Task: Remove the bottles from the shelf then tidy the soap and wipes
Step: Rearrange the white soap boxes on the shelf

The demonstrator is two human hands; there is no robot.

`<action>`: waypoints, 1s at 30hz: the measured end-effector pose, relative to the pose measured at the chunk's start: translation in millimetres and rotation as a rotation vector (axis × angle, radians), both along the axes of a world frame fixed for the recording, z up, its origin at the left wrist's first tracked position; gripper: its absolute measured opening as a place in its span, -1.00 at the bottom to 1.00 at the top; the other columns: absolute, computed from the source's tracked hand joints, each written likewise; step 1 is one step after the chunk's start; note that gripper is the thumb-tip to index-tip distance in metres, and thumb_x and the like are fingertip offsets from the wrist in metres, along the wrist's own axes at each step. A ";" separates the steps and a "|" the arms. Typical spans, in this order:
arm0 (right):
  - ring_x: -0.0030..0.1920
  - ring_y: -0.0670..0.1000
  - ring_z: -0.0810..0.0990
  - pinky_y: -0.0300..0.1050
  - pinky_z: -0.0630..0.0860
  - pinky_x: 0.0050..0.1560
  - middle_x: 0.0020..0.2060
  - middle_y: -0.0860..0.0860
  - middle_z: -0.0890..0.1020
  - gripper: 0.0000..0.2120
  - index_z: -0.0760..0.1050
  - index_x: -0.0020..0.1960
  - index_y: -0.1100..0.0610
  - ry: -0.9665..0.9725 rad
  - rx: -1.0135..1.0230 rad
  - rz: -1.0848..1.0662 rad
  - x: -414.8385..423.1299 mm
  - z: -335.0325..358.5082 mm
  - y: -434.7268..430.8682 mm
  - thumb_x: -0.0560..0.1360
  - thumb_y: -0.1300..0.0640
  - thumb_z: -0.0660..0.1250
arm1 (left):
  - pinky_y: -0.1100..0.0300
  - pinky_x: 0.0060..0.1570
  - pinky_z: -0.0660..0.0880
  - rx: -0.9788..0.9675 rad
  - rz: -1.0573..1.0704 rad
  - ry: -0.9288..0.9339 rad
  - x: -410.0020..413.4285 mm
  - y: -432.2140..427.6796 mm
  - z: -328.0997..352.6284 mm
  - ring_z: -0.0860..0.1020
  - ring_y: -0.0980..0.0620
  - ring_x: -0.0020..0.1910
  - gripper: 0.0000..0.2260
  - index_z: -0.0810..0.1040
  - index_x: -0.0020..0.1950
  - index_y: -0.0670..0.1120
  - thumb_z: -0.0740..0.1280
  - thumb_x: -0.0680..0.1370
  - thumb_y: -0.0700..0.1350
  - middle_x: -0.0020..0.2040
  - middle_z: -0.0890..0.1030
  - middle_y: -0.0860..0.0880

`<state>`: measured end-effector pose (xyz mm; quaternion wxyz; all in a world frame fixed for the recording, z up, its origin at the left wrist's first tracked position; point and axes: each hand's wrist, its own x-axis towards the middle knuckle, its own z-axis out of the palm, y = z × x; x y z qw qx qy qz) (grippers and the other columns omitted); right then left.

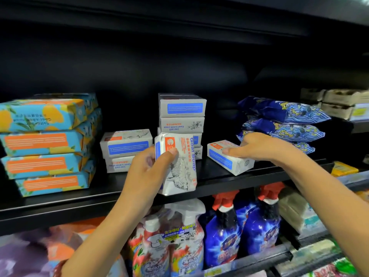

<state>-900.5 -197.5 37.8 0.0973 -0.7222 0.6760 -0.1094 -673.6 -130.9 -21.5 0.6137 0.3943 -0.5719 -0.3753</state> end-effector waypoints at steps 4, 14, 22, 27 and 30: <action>-0.22 0.05 0.57 -0.03 0.54 -0.15 -0.28 0.04 0.55 -0.53 0.41 -0.26 0.16 -0.138 -0.016 0.002 2.8 -4.7 -0.7 0.33 -0.25 0.42 | -0.22 0.01 0.51 0.037 -0.027 0.034 1.4 2.0 0.7 0.62 -0.26 -0.02 -0.63 0.61 -0.10 -0.22 0.36 0.35 0.08 -0.05 0.66 -0.25; -0.51 -0.13 0.42 -0.29 0.31 -0.47 -0.55 -0.08 0.51 -0.72 0.48 -0.43 0.12 -0.721 -0.233 0.045 2.0 -37.8 74.9 0.38 0.13 0.48 | 0.19 -0.33 0.58 0.119 -0.093 0.056 1.8 21.4 6.7 0.67 0.02 -0.25 -0.83 0.57 -0.11 -0.24 0.24 0.57 -0.18 -0.21 0.70 -0.07; -0.53 -0.20 0.49 -0.37 0.38 -0.50 -0.49 -0.08 0.61 -0.82 0.57 -0.15 0.22 -1.256 -0.375 -0.389 -13.2 -153.4 232.1 0.31 0.20 0.50 | 0.19 -0.41 0.56 0.363 -0.454 0.117 -44.5 62.3 -62.0 0.65 0.04 -0.37 -0.81 0.58 -0.13 -0.17 0.20 0.58 -0.17 -0.31 0.68 -0.07; -0.29 0.01 0.62 -0.14 0.55 -0.31 -0.23 0.07 0.68 -0.62 0.59 -0.11 0.15 -1.268 -0.546 -0.895 -0.6 -235.9 338.7 0.12 0.05 0.53 | 0.19 -0.44 0.58 0.672 -0.699 0.079 -64.8 113.8 -139.9 0.65 0.04 -0.36 -0.81 0.56 -0.07 -0.18 0.18 0.59 -0.14 -0.28 0.69 -0.10; -0.26 -0.01 0.63 -0.20 0.53 -0.33 -0.18 0.07 0.69 -0.38 0.57 -0.01 0.17 -1.268 -0.580 -1.148 21.0 -273.3 405.3 0.00 -0.08 0.53 | 0.21 -0.50 0.55 0.825 -0.814 0.039 -69.6 154.8 -178.9 0.63 0.06 -0.43 -0.82 0.55 -0.09 -0.18 0.21 0.55 -0.12 -0.31 0.67 -0.09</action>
